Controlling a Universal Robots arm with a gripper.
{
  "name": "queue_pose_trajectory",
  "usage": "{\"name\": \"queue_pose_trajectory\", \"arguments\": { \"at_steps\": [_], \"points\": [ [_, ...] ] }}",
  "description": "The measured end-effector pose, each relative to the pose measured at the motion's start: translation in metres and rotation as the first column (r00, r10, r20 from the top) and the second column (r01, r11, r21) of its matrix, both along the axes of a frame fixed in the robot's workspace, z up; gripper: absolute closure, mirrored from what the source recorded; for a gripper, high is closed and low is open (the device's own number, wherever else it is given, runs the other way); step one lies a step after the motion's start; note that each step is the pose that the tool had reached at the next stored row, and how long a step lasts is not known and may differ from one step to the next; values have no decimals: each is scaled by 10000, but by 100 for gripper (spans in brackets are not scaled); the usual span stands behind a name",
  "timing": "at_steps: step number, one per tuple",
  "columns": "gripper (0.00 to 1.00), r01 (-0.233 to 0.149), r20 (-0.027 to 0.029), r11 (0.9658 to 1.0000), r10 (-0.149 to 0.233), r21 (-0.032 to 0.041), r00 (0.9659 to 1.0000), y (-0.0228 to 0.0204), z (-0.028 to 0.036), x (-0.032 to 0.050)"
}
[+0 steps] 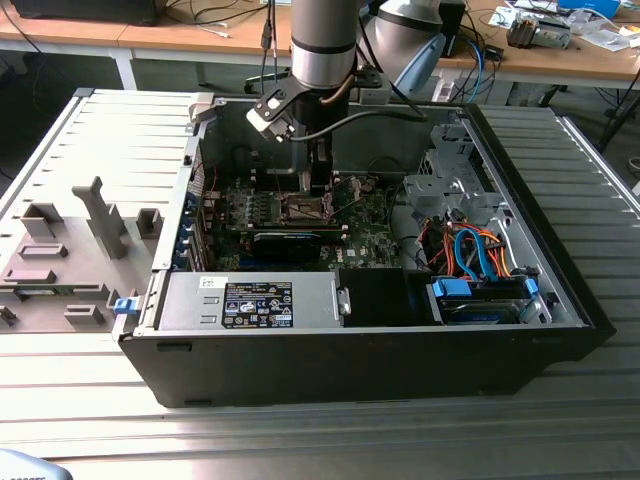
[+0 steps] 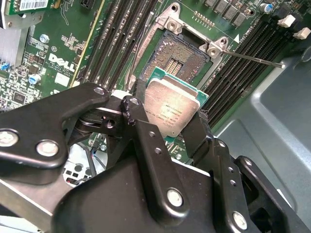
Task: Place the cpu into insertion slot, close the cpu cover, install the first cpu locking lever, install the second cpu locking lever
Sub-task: 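Place the cpu into insertion slot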
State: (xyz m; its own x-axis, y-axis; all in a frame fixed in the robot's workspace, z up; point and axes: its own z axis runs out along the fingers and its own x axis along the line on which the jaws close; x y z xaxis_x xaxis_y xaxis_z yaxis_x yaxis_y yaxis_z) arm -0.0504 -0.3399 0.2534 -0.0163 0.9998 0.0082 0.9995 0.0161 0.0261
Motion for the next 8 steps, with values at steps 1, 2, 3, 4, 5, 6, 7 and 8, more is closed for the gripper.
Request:
{"name": "queue_pose_trajectory", "arguments": {
  "at_steps": [1, 2, 3, 4, 5, 6, 7, 8],
  "points": [
    [45, 0, 0, 10000, 0, 0, 10000, 0, -1, 0],
    [45, 0, 0, 10000, 0, 0, 10000, 0, -2, 0],
    [45, 0, 0, 10000, 0, 0, 10000, 0, -4, 0],
    [45, 1, -1, 10000, -1, 0, 10000, 0, -5, 0],
    [45, 0, -1, 10000, 0, 0, 10000, 0, -7, 0],
    [45, 0, 0, 10000, 0, 0, 10000, 0, -8, 0],
    [45, 0, 0, 10000, 0, 0, 10000, 0, -11, 0],
    [45, 0, 0, 10000, 0, 0, 10000, 0, -13, 0]
  ]
}}
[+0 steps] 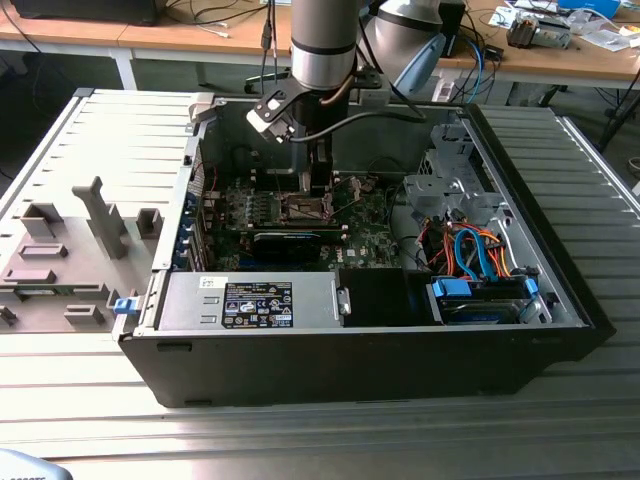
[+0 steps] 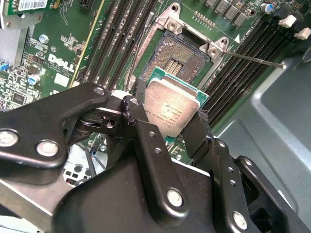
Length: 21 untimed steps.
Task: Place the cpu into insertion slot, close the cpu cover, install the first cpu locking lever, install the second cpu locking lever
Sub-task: 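Place the cpu into insertion slot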
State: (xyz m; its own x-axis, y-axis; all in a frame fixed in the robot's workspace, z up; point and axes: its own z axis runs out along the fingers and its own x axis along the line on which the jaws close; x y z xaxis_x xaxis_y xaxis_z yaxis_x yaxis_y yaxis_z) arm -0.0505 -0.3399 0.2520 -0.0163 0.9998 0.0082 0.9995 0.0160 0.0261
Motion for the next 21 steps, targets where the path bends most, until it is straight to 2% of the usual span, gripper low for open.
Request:
{"name": "queue_pose_trajectory", "arguments": {
  "at_steps": [21],
  "points": [
    [45, 0, 0, 10000, 0, 0, 10000, 0, -40, -1]
  ]
}}
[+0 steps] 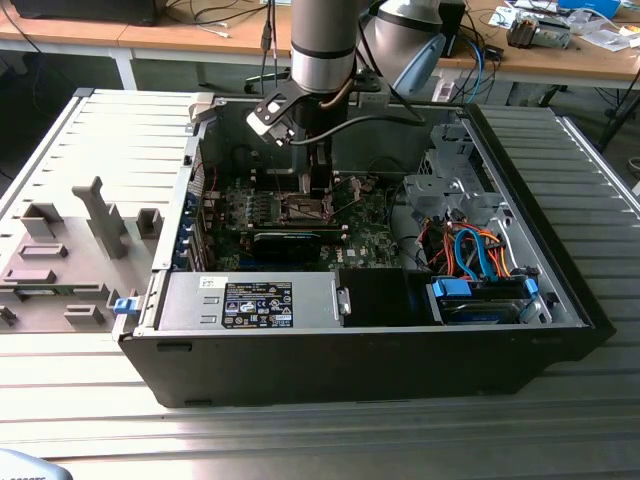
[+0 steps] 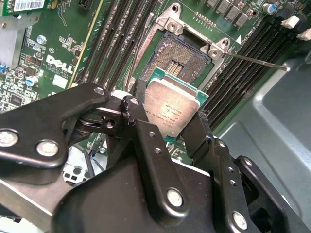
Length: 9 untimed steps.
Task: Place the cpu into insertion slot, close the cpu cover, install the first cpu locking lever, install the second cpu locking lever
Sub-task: 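Place the cpu into insertion slot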
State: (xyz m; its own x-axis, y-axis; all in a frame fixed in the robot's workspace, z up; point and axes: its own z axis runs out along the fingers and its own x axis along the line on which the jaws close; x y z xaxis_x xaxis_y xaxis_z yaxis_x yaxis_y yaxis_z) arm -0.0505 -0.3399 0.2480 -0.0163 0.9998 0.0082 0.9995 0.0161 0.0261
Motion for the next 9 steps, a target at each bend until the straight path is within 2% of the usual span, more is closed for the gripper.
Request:
{"name": "queue_pose_trajectory", "arguments": {
  "at_steps": [9],
  "points": [
    [45, 0, 0, 10000, 0, 0, 10000, 0, -15, -1]
  ]
}}
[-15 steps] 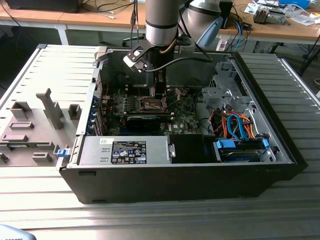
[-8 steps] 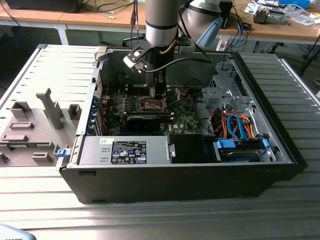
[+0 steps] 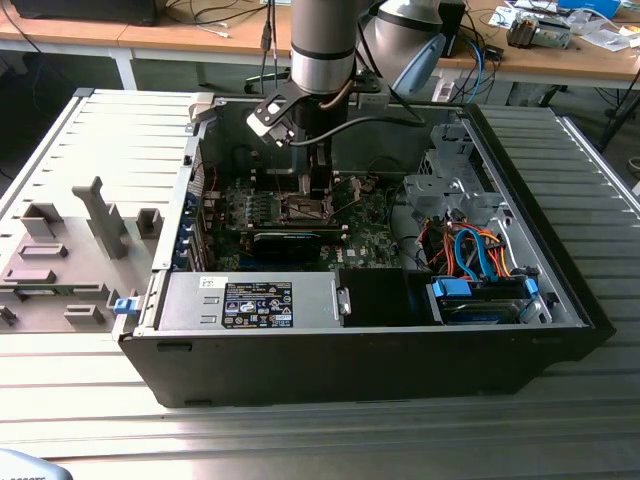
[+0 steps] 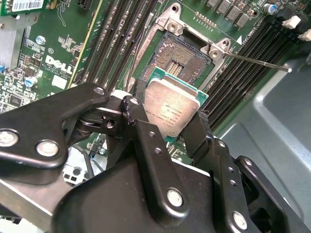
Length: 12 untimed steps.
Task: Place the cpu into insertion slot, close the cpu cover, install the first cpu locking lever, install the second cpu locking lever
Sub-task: 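Place the cpu into insertion slot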
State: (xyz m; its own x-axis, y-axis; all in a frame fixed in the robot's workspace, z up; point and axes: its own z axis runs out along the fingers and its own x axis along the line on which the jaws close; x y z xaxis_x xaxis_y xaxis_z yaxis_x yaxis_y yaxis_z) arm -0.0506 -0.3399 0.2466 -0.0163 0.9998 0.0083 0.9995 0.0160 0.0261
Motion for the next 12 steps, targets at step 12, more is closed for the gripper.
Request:
{"name": "queue_pose_trajectory", "arguments": {
  "at_steps": [12],
  "points": [
    [45, 0, 0, 10000, 0, 0, 10000, 0, -34, -1]
  ]
}}
